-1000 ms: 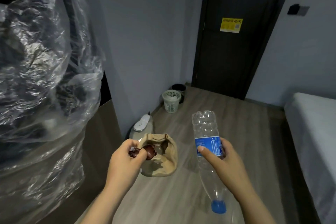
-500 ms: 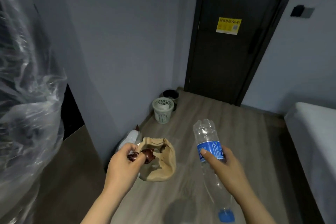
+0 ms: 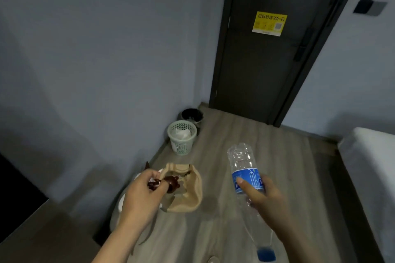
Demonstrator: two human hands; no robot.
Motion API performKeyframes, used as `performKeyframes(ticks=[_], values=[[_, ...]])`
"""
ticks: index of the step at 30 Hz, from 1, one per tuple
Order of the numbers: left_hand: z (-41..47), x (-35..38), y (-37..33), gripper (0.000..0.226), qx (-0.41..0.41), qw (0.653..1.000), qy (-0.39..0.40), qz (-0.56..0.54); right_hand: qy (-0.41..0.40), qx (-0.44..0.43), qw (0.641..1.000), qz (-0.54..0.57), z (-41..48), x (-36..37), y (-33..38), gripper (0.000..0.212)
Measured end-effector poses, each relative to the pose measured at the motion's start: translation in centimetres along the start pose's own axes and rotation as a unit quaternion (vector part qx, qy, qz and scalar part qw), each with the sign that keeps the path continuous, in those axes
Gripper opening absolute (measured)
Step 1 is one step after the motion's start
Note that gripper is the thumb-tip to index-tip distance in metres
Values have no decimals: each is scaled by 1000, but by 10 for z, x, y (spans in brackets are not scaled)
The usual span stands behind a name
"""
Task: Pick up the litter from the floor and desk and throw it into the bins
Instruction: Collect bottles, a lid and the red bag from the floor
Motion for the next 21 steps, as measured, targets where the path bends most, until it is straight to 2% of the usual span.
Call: performKeyframes(ticks=[5,12,14,17,21], values=[[82,43,-33,12,-7,1000,-8,18,32,-16,999,-9,112,0,-2,27],[175,93,-81,13,-28,997,-51,41,48,-29,998,10,241,-8,5,19],[199,103,-85,13,-33,997,-48,51,55,-17,998,15,269,-4,-1,23],[244,118,-92,10,-37,997,-38,63,67,-4,998,0,312,7,-5,38],[315,138,-100,7,-37,996,-14,76,68,9,998,-18,376,23,-7,37]])
Point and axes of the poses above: each hand's wrist, its own z-axis towards the middle knuckle, its own x-axis out of the palm, y = z × x, the point moved 7 cm from there along z, towards the middle knuckle, and after that the axes turned 10 degrees about -x, right-handed, at the moved point
